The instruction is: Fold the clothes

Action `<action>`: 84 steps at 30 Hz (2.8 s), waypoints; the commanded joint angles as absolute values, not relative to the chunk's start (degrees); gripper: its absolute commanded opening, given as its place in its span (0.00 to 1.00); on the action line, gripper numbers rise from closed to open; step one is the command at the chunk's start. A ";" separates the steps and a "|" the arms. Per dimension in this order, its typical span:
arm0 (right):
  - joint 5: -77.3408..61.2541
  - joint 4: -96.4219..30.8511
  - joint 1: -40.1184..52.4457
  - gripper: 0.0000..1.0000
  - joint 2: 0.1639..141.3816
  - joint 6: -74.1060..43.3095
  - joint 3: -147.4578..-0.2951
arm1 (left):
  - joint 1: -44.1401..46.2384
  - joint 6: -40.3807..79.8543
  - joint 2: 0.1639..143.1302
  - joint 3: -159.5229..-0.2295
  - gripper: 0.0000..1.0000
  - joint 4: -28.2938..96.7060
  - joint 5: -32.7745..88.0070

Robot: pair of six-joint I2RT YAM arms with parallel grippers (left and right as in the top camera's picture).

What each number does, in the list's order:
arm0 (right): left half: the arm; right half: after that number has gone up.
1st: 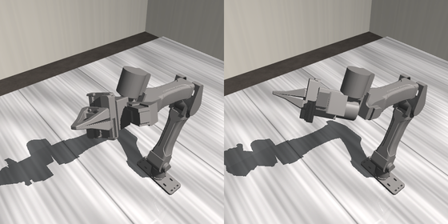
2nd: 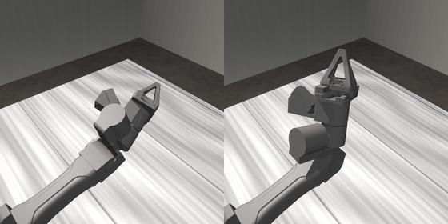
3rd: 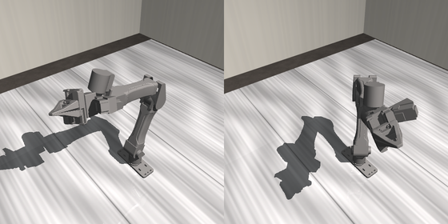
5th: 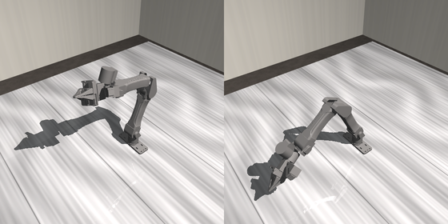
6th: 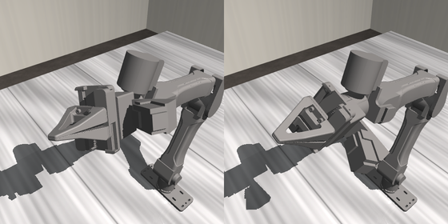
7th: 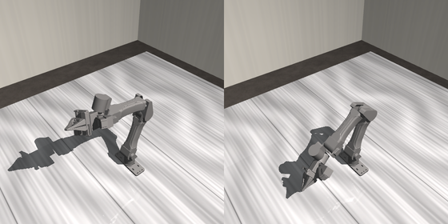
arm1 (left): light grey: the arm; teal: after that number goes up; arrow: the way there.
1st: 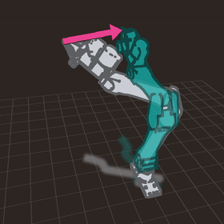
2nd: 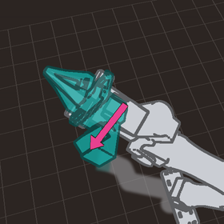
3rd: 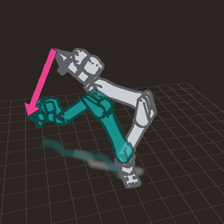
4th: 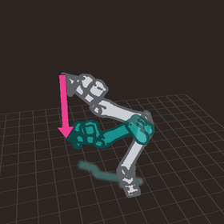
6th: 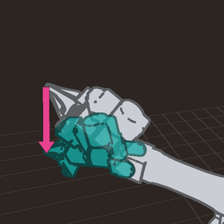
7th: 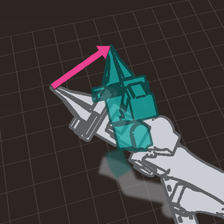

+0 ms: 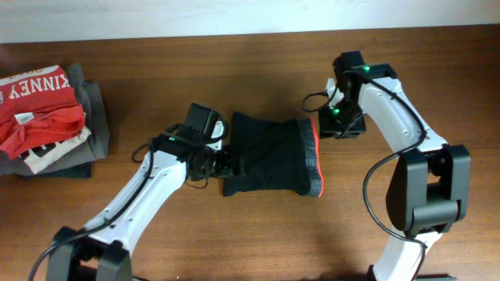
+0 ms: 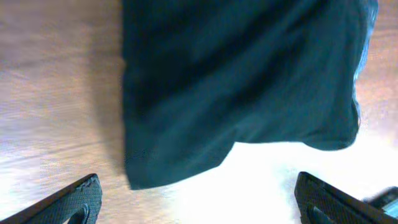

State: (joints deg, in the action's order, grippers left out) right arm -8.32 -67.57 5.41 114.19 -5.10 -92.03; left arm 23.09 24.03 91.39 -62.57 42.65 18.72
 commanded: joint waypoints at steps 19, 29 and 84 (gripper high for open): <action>-6.79 -75.70 -2.72 0.43 112.12 -3.20 -93.08 | 25.36 29.06 102.35 -62.83 0.99 36.60 12.21; -6.79 -76.34 -2.72 0.42 112.12 -3.22 -93.06 | 25.36 26.41 110.85 -62.83 0.99 29.80 23.35; -6.57 -78.76 -2.72 0.42 112.09 -1.89 -93.08 | -4.12 -15.31 99.33 -108.09 0.00 51.75 -28.58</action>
State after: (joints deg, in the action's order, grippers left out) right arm -7.31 -78.35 -2.39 114.13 -2.50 -92.03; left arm -2.55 -12.73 100.71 -104.25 52.49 -25.69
